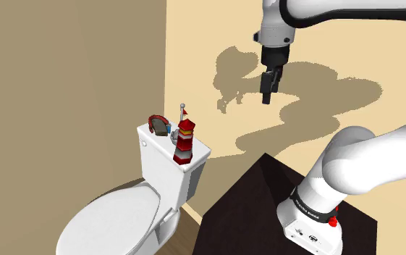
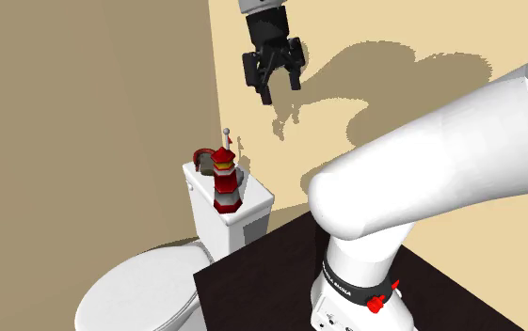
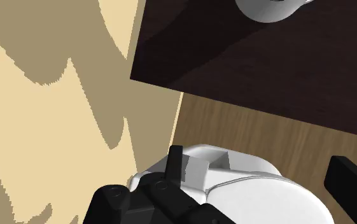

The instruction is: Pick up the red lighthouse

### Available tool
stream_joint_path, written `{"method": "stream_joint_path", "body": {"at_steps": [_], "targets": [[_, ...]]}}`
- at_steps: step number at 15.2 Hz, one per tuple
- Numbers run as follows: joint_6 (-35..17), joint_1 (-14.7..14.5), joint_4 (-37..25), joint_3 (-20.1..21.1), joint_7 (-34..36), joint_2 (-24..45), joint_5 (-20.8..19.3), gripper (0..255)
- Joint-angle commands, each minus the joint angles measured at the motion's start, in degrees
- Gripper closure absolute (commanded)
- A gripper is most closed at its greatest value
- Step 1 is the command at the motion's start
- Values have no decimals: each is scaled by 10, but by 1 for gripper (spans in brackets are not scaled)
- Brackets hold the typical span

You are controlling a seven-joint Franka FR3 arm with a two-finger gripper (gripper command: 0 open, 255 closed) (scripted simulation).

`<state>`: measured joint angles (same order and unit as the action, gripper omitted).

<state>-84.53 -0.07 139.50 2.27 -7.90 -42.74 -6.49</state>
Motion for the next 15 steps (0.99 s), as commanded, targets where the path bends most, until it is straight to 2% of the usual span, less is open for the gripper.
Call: {"method": "stream_joint_path", "body": {"at_steps": [1,8,15], "targets": [[0,0,0,0,0,0,0,0],[-139,0,8,41,44,123,-43,0],[-248,12,-29,79,110,273,-119,0]]}}
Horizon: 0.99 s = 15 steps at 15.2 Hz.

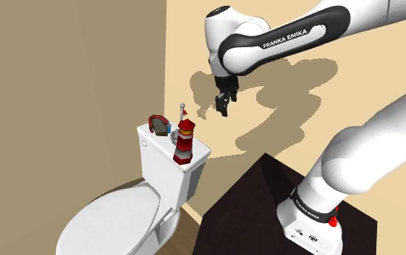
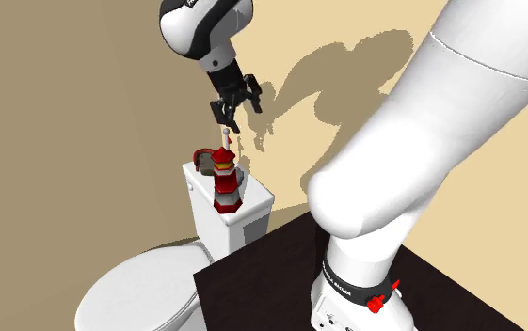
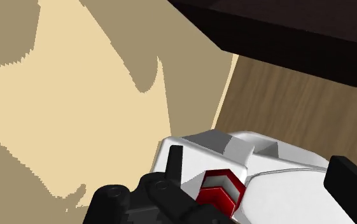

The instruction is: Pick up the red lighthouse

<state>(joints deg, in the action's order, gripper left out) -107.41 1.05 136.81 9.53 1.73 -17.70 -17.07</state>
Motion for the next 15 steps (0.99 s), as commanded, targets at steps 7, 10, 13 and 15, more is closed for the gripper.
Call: {"method": "stream_joint_path", "body": {"at_steps": [7,10,13,15], "targets": [[-78,7,-84,28,99,187,-125,0],[-86,1,-131,28,134,258,-177,0],[-87,-9,-186,22,163,329,-226,0],[-84,-19,-225,16,179,376,-256,0]]}}
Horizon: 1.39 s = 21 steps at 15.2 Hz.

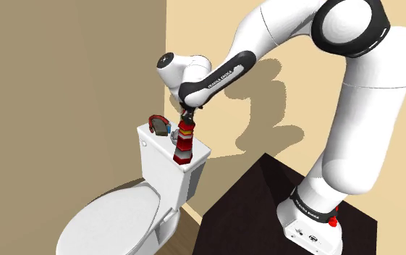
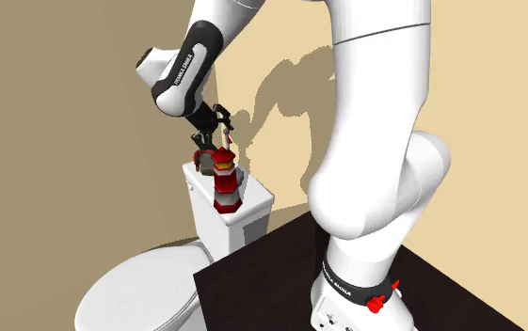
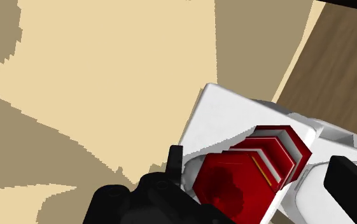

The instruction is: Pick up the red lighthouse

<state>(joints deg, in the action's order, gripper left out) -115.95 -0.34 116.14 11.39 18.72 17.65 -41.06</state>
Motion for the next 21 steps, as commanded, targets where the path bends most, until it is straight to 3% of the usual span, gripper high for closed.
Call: {"method": "stream_joint_path", "body": {"at_steps": [1,8,17,18,21], "targets": [[3,-10,-40,-7,15,45,-30,0],[24,-46,-195,-37,34,197,-103,0],[1,-50,-205,-44,59,240,-117,0],[0,-50,-205,-44,59,240,-117,255],[1,-50,-205,-44,59,239,-117,255]]}}
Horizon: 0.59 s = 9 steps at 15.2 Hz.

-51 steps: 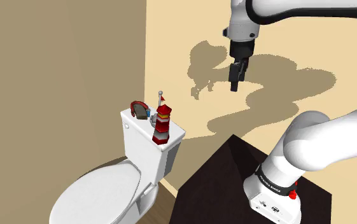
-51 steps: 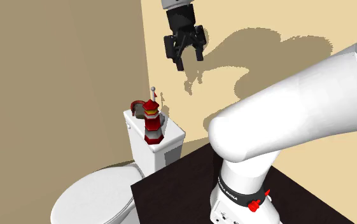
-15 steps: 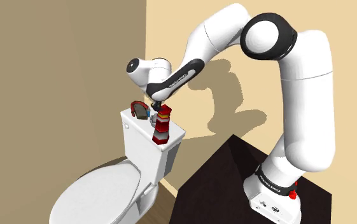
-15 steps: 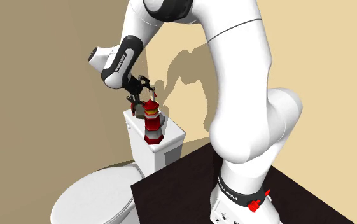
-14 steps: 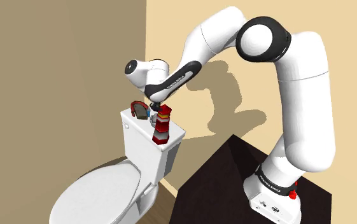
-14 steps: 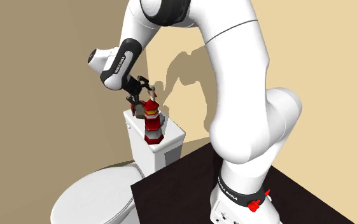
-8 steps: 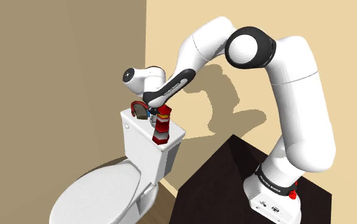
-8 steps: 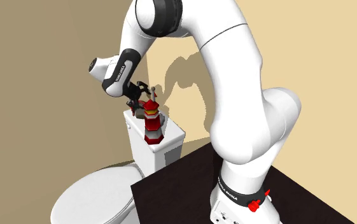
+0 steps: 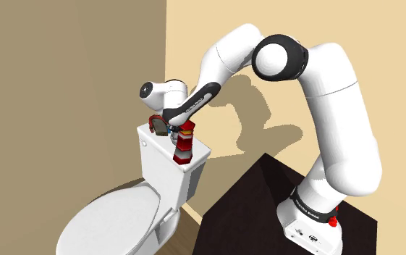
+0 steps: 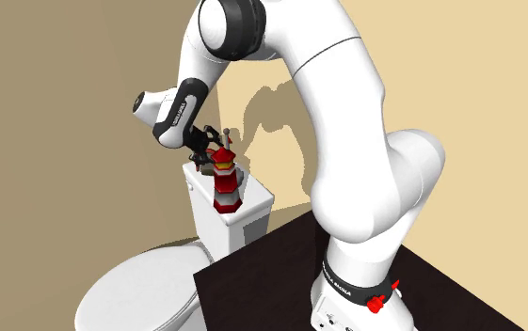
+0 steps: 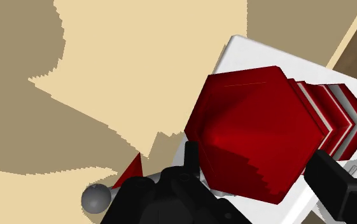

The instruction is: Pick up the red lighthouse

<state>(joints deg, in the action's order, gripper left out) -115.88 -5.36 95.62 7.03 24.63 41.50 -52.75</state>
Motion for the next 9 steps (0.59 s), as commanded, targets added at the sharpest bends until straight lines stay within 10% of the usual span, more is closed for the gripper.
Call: {"method": "stream_joint_path", "body": {"at_steps": [1,9], "targets": [[0,0,0,0,0,1,0,255],[9,2,5,3,-9,-16,5,255]]}}
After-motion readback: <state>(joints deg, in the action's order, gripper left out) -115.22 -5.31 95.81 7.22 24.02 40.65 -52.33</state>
